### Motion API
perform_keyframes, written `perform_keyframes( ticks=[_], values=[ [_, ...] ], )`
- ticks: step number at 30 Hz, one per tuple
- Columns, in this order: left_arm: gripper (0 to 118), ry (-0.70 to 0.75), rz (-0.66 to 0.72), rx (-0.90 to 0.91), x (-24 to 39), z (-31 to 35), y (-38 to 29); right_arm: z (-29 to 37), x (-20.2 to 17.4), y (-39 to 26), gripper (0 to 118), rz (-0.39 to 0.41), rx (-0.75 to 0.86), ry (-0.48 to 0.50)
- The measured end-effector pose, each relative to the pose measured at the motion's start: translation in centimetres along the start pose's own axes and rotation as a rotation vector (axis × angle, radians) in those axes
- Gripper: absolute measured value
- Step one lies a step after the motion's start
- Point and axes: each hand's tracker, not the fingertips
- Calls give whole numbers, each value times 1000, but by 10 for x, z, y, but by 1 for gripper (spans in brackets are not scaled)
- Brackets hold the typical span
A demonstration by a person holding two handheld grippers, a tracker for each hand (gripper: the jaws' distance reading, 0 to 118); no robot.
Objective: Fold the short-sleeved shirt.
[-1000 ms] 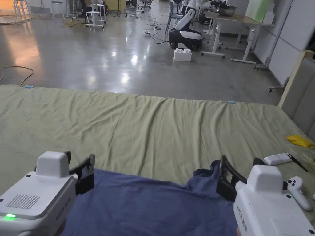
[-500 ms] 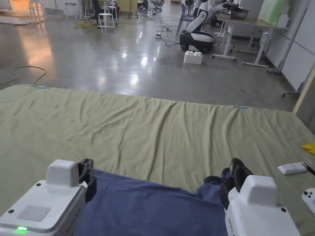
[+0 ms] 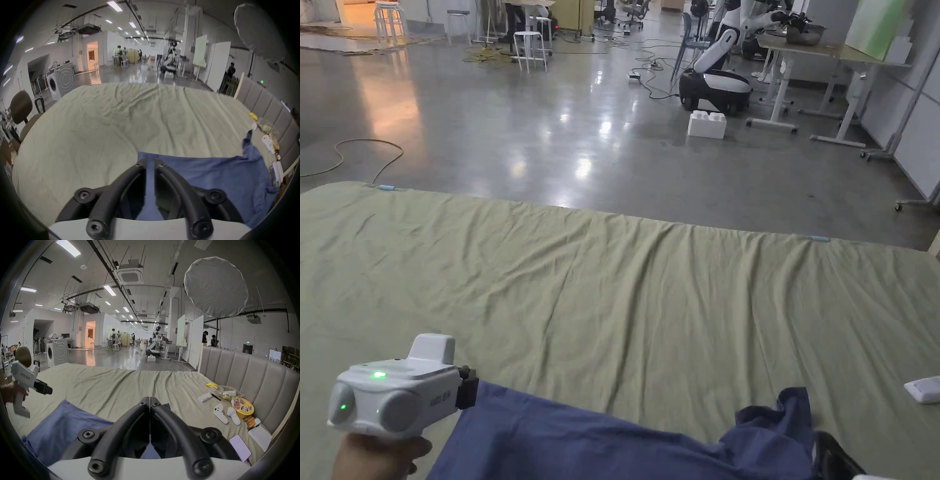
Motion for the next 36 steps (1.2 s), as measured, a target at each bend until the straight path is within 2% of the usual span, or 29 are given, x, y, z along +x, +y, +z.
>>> perform_keyframes(
  ticks=[2,3,6,8,10,14,16,17,19,21,23,26,28,29,33,34,36],
  values=[
    [62,-1,10,-80,8,-27,16,-6,4,-7,1,0,-25,-10],
    [68,0,20,-130,-9,-49,12,-9,6,-10,1,3,-40,-16],
    [68,-44,40,-178,2,-78,17,-16,12,-20,1,17,-81,-36],
    [68,-27,47,-229,-42,-122,22,-20,17,-27,1,17,-109,-48],
    [68,-23,45,-292,-52,-146,21,-23,20,-33,1,17,-137,-58],
    [68,4,-11,-343,-33,-162,5,-28,26,-44,1,19,-181,-75],
    [64,26,-36,-301,-15,-149,0,-32,30,-49,1,3,-208,-82],
    [57,15,-47,-291,-12,-149,-2,-35,33,-51,1,-6,-223,-86],
    [33,-22,-71,-269,-5,-140,-4,-47,40,-55,1,-14,-275,-91],
    [16,-61,-91,-252,-4,-136,-6,-61,53,-62,1,-88,-340,-85],
    [10,-61,-82,-256,-6,-132,-8,-80,67,-64,5,-93,-408,-82],
    [7,-73,-21,-242,-16,-122,4,-114,93,-71,35,-118,-516,-53],
    [6,-67,-28,-210,-7,-97,4,-141,108,-76,45,-103,-573,8],
    [6,-59,-39,-188,-6,-89,7,-153,112,-78,49,-80,-606,3],
    [6,-61,-20,-136,-8,-54,10,-194,132,-94,57,-93,-696,13],
    [6,-58,-23,-122,-8,-55,10,-200,133,-97,59,-75,-722,16],
    [6,-48,-34,-114,-10,-44,8,-214,134,-107,59,-61,-768,26]
  ],
)
